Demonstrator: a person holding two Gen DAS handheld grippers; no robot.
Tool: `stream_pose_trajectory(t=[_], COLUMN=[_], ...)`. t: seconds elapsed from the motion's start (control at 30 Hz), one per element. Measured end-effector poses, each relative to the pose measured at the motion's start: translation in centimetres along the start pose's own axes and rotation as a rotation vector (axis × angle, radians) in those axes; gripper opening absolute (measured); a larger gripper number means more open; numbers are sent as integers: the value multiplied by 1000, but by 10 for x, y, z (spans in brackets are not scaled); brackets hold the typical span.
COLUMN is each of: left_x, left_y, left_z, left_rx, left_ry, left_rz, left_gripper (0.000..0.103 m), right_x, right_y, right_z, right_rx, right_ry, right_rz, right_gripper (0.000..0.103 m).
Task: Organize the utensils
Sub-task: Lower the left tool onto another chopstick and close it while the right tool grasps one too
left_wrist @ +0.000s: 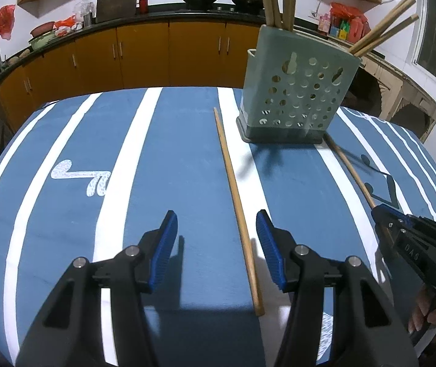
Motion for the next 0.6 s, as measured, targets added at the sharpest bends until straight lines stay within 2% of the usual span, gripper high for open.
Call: stream_pose_trajectory(t=[0.23,0.43,0.53,0.6], left_x=[12,22,22,20], left_y=[-6,-23,-33,-33], left_z=[-1,0,5,5], left_rx=[-13,-49,-83,-67], left_ry=[-24,-56,-55,-63], left_rz=[18,-16,-39,-64], left_gripper=[53,51,34,21], right_x=[36,42,42,40], right_y=[-1,0,-1,-1], right_z=[-9,-8,-9,-9], right_rx=[7,12,13,13], right_ry=[-116,-118,-113,-106], right_rz=[53,55,48,46], right_gripper=[8,8,8,8])
Point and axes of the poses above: each gripper's, at about its wrist camera, not at the fingertips, and y roughly against the way its jaws point, x to its right, z to its underside, the point moved 3 cm from there along -y, roughly the way its jaws point, and after that the axes turned 7 degrees about -y, right-handed, at the moved point
